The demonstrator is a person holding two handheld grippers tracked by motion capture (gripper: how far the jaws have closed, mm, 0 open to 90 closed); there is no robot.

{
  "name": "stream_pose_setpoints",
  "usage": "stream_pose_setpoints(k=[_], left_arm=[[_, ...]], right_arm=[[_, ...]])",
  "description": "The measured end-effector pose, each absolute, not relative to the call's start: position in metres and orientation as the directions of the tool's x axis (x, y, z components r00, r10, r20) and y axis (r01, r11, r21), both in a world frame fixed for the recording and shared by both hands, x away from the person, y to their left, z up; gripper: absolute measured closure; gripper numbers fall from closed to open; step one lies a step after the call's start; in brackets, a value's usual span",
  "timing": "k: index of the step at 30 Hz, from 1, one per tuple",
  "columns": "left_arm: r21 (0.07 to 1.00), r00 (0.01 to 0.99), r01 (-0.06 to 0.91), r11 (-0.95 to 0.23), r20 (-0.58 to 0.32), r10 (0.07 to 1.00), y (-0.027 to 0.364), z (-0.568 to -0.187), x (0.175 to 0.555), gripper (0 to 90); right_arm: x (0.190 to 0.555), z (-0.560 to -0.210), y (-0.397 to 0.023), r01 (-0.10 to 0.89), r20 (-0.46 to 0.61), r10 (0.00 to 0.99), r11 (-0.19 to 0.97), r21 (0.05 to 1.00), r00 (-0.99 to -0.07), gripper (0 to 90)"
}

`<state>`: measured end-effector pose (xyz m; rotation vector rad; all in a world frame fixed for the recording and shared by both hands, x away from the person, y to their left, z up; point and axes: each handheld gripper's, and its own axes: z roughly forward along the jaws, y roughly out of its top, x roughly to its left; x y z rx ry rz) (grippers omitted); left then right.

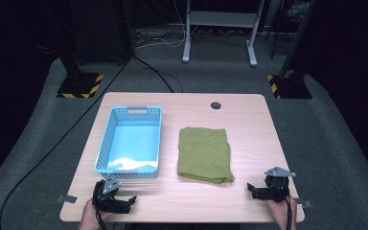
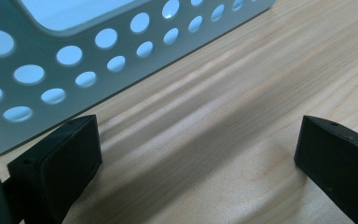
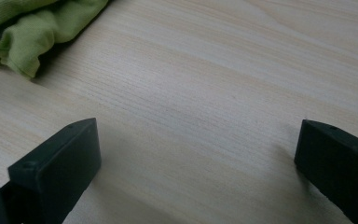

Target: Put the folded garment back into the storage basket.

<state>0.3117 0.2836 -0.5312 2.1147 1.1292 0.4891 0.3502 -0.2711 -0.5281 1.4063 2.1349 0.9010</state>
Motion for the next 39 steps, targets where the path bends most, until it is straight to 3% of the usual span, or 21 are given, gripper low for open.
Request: stream_pose_setpoints(k=[10,39], left_arm=[[0.705,0.565,0.566,-0.427,0.046,0.824,0.277,-0.528,0.309,0.2],[0.741,0.606,0.533,-0.408,0.001,0.795,0.249,-0.517,0.309,0.2]], right_arm=[[0.350,-0.528,-0.271,0.641,0.000,0.919,0.276,0.716,-0.395,0.0],[0.346,-0.515,-0.265,0.620,-0.016,0.898,0.316,0.718,-0.439,0.0]])
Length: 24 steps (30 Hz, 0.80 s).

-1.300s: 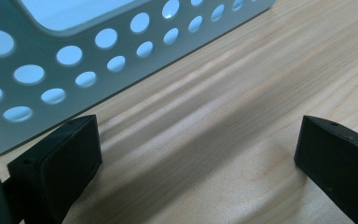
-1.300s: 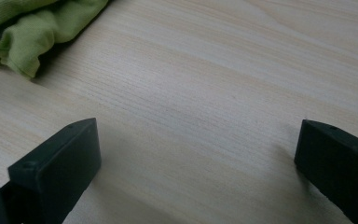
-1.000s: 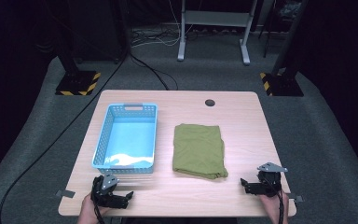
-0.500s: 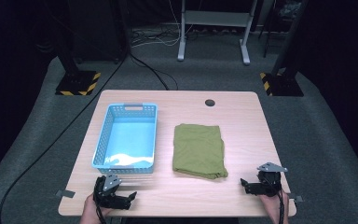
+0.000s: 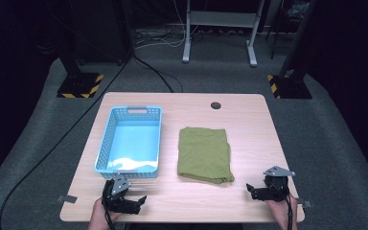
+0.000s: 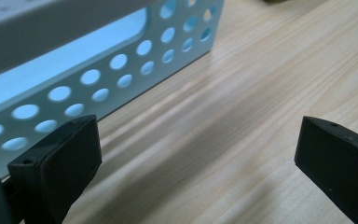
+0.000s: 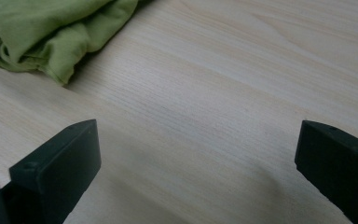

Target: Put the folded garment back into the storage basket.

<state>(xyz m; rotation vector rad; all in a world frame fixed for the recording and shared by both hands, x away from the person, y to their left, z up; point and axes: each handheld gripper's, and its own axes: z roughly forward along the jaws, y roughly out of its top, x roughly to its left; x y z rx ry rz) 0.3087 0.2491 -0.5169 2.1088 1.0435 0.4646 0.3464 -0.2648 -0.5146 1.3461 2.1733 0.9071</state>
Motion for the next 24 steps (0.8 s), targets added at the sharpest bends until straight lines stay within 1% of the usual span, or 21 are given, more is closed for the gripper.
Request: stream_pose_setpoints(k=[8,16,21,24], left_arm=[[0.744,0.634,0.513,-0.428,0.008,0.773,0.235,-0.516,0.304,0.2],[0.745,0.658,0.492,-0.450,0.021,0.753,0.224,-0.513,0.303,0.2],[0.751,0.665,0.490,-0.443,0.006,0.747,0.220,-0.513,0.303,0.2],[0.749,0.670,0.484,-0.453,0.015,0.742,0.216,-0.511,0.304,0.2]], right_arm=[[0.344,-0.502,-0.255,0.598,-0.039,0.886,0.344,0.724,-0.462,0.0],[0.342,-0.493,-0.246,0.590,-0.033,0.879,0.347,0.729,-0.476,0.0],[0.344,-0.489,-0.244,0.593,-0.025,0.876,0.347,0.727,-0.482,0.0],[0.345,-0.488,-0.243,0.594,-0.027,0.874,0.352,0.723,-0.485,0.0]])
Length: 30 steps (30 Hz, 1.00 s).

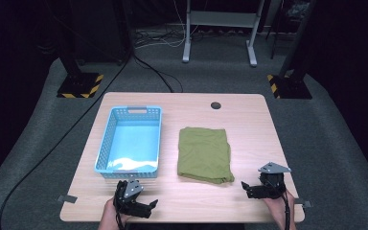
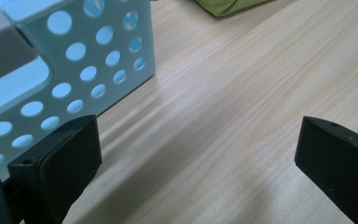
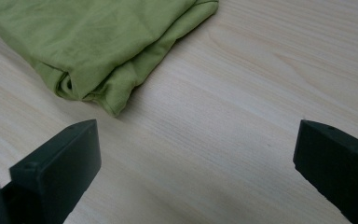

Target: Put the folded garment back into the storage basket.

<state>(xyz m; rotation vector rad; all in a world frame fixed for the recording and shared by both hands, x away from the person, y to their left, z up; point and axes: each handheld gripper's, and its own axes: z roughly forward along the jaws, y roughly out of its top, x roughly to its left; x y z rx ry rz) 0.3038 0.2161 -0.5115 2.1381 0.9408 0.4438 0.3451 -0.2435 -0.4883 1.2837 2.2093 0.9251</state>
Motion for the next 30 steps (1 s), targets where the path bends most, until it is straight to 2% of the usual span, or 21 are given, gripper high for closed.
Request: stream_pose_setpoints(k=[30], left_arm=[[0.735,0.738,0.445,-0.512,0.023,0.675,0.180,-0.511,0.302,0.2]], right_arm=[[0.357,-0.474,-0.233,0.583,-0.018,0.849,0.377,0.719,-0.528,0.7]])
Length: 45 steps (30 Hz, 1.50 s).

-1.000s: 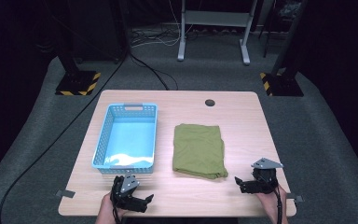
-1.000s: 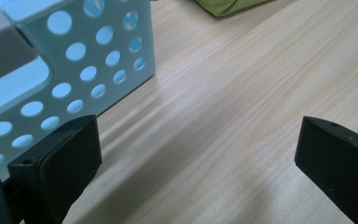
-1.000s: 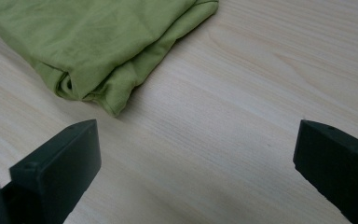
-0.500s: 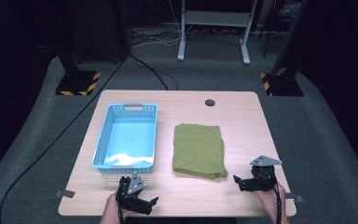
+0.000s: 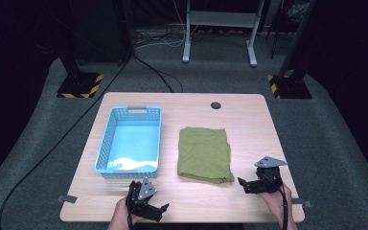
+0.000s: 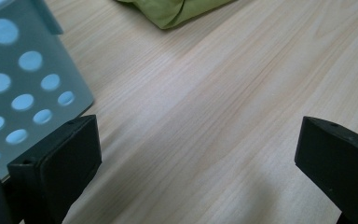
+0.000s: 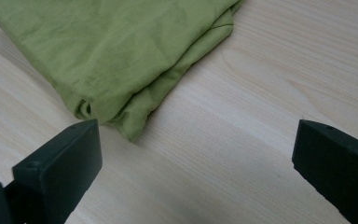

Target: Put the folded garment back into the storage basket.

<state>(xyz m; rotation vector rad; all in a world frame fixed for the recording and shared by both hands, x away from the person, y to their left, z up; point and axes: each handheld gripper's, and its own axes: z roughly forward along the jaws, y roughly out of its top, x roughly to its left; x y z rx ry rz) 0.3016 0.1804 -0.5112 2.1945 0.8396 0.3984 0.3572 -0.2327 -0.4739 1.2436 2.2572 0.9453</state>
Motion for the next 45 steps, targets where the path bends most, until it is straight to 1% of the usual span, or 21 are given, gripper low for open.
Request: stream_pose_setpoints(k=[15,45], left_arm=[[0.737,0.752,0.430,-0.520,0.026,0.659,0.169,-0.510,0.306,0.1],[0.739,0.775,0.404,-0.540,0.037,0.631,0.149,-0.509,0.315,0.2]], right_arm=[[0.363,-0.464,-0.233,0.570,-0.011,0.847,0.367,0.735,-0.531,1.2],[0.381,-0.450,-0.216,0.549,-0.034,0.823,0.407,0.730,-0.566,1.2]])
